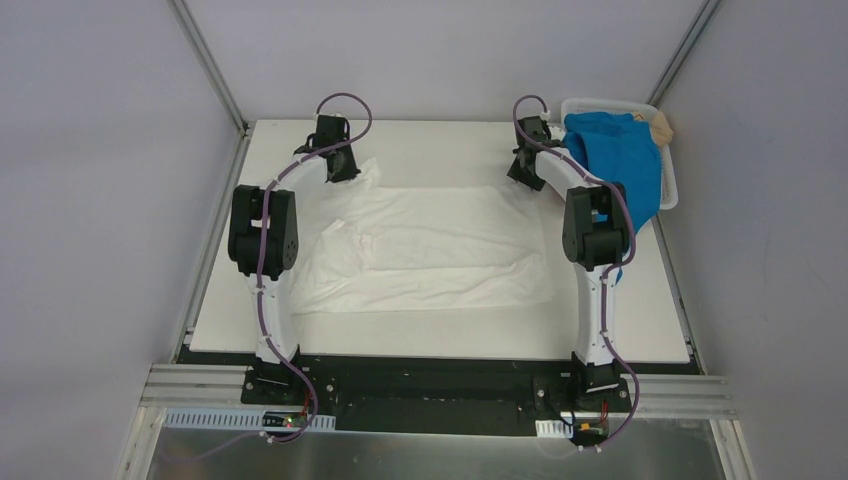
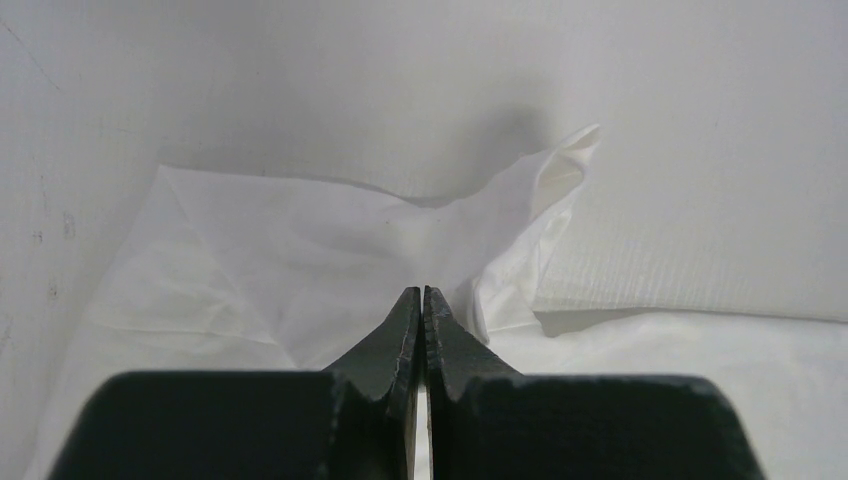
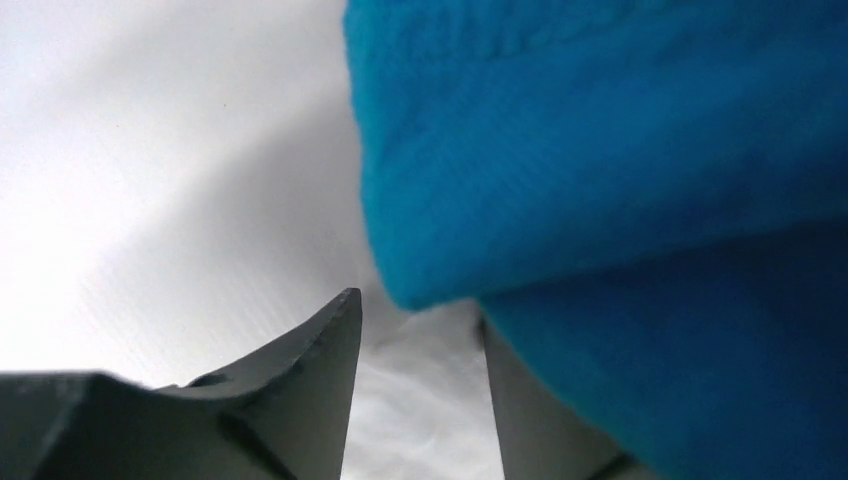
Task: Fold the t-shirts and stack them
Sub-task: Grab the side of the flattened tshirt furthest away from the robot with both arms, then fold the other side of the tshirt into a rectangle
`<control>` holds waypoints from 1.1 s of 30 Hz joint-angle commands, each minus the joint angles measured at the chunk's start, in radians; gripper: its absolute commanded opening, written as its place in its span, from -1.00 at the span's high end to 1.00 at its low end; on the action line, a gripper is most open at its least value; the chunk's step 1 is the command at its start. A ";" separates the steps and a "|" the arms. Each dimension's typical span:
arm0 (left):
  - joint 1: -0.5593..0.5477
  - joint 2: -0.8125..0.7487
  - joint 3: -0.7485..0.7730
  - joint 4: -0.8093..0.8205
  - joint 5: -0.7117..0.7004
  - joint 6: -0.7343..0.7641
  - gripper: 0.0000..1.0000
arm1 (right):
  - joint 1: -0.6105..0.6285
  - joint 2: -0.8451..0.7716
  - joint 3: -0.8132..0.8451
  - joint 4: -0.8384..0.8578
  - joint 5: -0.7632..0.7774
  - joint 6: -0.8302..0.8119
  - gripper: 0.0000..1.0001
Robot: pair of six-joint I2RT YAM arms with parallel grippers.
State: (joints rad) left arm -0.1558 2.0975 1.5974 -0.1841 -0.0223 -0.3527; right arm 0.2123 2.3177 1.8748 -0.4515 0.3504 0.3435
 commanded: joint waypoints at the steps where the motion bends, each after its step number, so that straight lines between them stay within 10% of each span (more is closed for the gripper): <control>1: 0.001 -0.079 -0.015 0.028 0.021 -0.015 1.00 | -0.001 0.015 0.012 -0.026 -0.001 0.013 0.17; 10: 0.001 -0.146 -0.068 0.031 0.021 -0.017 1.00 | 0.018 -0.032 0.005 -0.006 0.013 -0.043 1.00; 33: -0.056 -0.710 -0.652 0.076 -0.114 -0.113 1.00 | 0.097 -0.556 -0.526 0.155 0.000 -0.050 1.00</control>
State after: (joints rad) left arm -0.2058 1.4944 1.0271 -0.1284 -0.0673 -0.4133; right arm 0.3046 1.8694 1.4212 -0.3202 0.3496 0.2768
